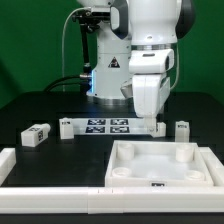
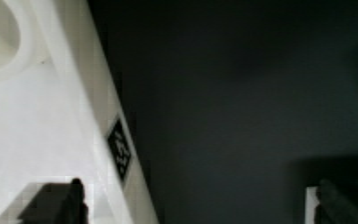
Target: Assemble one leg
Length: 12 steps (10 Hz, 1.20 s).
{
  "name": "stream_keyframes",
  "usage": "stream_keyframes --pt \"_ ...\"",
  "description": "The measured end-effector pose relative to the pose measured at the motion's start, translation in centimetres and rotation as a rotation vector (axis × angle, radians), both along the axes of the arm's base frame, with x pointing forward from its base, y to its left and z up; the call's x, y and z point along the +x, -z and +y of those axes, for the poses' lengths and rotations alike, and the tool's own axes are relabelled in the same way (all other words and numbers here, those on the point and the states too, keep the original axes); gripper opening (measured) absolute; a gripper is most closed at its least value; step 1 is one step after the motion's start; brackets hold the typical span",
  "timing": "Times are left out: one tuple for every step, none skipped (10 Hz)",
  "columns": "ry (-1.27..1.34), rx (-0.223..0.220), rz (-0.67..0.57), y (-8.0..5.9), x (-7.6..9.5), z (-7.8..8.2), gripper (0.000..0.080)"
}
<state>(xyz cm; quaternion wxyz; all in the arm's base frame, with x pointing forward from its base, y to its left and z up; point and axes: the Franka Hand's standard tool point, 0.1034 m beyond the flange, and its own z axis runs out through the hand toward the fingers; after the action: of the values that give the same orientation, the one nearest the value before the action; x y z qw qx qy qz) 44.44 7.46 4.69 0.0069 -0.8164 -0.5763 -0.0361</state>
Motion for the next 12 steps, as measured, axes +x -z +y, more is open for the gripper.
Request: stream_keyframes --pt "0.077 0.005 0.005 0.0 0.0 0.0 0.0649" --pt "0.198 0.015 0.013 0.0 0.0 0.1 0.0649" --pt "0.344 0.03 0.022 0.1 -0.1 0.1 0.0649" --pt "0.498 0.046 0.033 0.2 -0.7 0.1 0.0649" --pt "0.65 0.062 0.043 0.3 -1.3 0.4 0.0649" --pt "0.791 0.072 0.062 0.5 -2.0 1.0 0.0649" --pt "0.882 0.076 0.076 0.6 -2.4 1.7 0.0649" --pt "1.037 0.086 0.095 0.6 -2.6 2.3 0.0649" --pt "1.147 0.096 0.111 0.7 -2.9 3.2 0.0649" --pt "1.235 0.103 0.125 0.7 -3.1 3.8 0.0649" --pt "1.386 0.114 0.146 0.7 -3.3 4.5 0.0649" --pt "1.491 0.119 0.161 0.7 -3.6 5.3 0.0649"
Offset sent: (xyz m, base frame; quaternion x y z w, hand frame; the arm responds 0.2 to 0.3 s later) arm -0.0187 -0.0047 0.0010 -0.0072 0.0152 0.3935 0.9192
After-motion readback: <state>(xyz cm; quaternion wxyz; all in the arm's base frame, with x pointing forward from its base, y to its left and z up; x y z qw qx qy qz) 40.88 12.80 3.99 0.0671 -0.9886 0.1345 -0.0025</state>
